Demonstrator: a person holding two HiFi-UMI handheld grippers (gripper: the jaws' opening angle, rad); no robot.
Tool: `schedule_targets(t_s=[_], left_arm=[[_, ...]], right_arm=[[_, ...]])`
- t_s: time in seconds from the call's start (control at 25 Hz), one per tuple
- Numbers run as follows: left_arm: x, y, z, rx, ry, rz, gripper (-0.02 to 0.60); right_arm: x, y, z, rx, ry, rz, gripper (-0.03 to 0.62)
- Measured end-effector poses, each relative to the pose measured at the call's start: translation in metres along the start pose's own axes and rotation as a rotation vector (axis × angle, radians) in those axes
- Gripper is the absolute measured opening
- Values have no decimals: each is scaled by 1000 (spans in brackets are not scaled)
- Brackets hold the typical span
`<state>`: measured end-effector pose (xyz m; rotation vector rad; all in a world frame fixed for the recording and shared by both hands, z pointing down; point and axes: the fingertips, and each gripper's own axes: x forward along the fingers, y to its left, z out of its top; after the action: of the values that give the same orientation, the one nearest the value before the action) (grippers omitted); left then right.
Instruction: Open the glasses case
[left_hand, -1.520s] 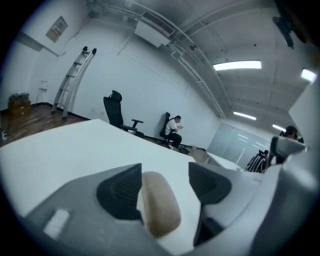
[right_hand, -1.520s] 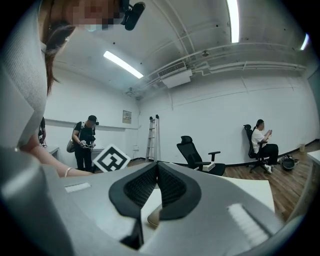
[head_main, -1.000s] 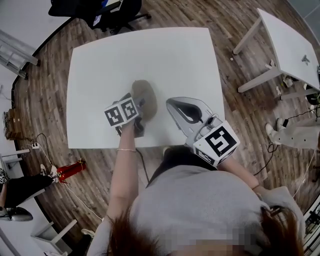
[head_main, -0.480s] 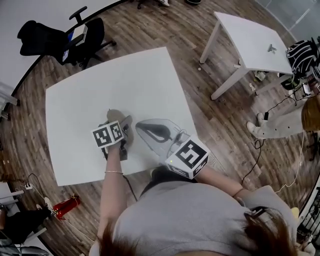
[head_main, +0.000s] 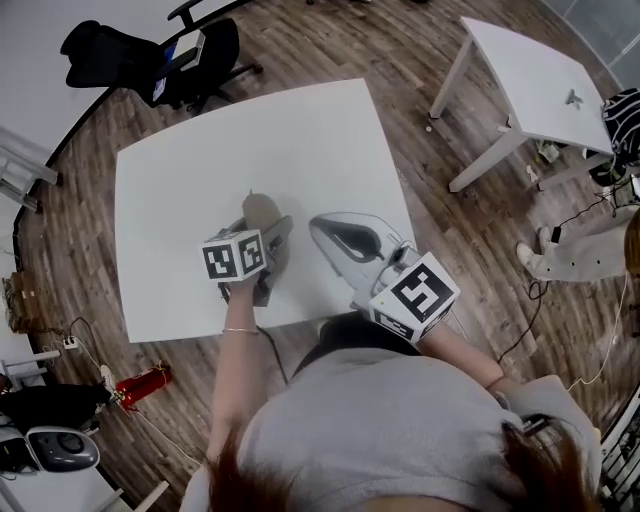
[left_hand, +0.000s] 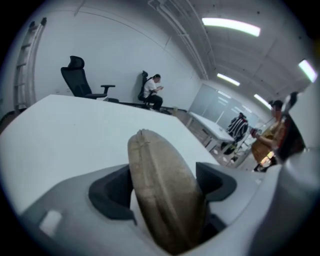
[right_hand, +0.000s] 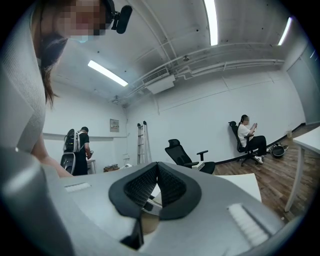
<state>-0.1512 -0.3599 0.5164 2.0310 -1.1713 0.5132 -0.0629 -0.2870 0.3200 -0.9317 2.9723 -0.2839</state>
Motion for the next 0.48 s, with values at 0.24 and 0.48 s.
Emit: schedule_targets(t_s=[0.24, 0.48], left_arm=[[-91, -97, 59, -59, -379, -633, 382], [-161, -156, 66, 36, -465, -937, 376]], right_arm=[[-6, -19, 11, -32, 21, 13, 6], [1, -40, 41, 118, -60, 121, 89]])
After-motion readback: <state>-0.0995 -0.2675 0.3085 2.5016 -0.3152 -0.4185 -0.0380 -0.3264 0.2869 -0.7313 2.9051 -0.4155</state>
